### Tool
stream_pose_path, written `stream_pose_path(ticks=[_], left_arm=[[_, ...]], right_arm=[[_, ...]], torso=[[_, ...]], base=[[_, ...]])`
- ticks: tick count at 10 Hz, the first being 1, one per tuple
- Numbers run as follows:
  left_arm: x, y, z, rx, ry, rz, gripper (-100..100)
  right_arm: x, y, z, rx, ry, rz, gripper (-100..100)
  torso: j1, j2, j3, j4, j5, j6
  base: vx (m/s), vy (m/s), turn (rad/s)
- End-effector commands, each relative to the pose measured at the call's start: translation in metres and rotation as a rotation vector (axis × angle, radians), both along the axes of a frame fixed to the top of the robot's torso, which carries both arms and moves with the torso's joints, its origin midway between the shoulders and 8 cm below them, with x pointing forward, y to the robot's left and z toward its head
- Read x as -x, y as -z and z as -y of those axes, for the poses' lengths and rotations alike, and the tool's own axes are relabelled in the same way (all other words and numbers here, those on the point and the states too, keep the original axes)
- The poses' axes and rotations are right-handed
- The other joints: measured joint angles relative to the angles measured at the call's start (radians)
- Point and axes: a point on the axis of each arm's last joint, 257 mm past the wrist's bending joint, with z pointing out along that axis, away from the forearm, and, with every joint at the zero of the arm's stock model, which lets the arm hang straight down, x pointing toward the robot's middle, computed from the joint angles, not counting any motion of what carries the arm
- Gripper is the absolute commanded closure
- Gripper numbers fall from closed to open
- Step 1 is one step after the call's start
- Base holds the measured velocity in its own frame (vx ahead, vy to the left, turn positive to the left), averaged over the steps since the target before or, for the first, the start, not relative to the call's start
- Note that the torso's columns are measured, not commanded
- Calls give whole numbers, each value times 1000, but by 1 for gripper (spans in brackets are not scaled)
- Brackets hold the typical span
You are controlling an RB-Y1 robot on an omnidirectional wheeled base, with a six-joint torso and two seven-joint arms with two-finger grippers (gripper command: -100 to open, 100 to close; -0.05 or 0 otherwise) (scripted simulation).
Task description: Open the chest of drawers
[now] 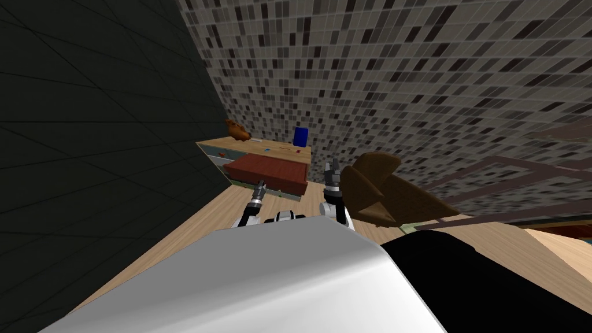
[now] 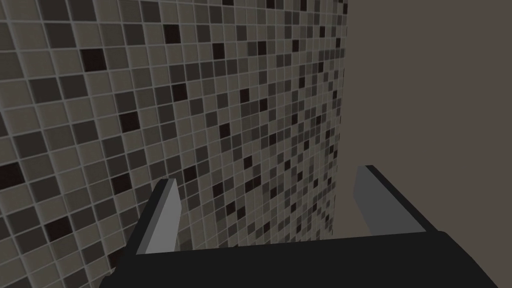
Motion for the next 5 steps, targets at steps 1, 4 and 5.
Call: stream_pose_path(ticks=[1,4,5], left_arm=[[4,3,0,-1,3,-8,100],[-2,-12,1,-1,7,2,-100],[-4,-17,1,-1,8,2,-100]], right_arm=[[0,0,0,0,0,0,0],[0,0,0,0,0,0,0],[0,0,0,0,0,0,0]], torso=[[-2,-5,-3,2,-1,0],[0,-1,-1,3,-2,-2],[-3,-4,-3,4,-3,-1]], base=[[-98,46,15],[-80,33,5],[13,-16,8]])
